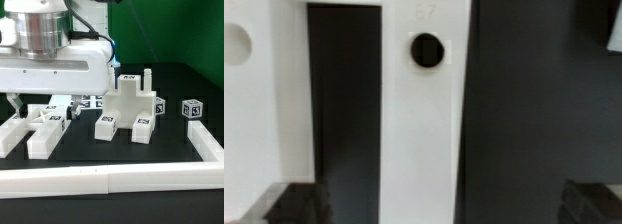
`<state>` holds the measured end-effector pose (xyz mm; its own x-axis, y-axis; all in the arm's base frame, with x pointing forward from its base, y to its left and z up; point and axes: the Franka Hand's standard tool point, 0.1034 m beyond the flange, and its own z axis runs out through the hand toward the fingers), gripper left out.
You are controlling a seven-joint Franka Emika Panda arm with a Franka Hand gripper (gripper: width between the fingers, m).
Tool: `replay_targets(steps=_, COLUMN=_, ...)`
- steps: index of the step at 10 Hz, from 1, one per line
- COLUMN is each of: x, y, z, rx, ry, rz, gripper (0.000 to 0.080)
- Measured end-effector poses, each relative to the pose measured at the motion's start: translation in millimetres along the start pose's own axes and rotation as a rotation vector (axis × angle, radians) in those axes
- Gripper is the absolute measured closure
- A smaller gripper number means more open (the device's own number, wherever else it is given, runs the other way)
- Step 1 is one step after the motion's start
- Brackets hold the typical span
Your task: Assemble chair
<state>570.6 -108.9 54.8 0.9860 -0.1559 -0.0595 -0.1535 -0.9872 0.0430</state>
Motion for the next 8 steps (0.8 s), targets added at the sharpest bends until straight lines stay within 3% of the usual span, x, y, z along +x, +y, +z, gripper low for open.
replay_targets(steps=8, x=-3.7, y=4.5, z=33.4, rx=-0.024, ry=0.002, rz=-0.016, gripper=0.0151)
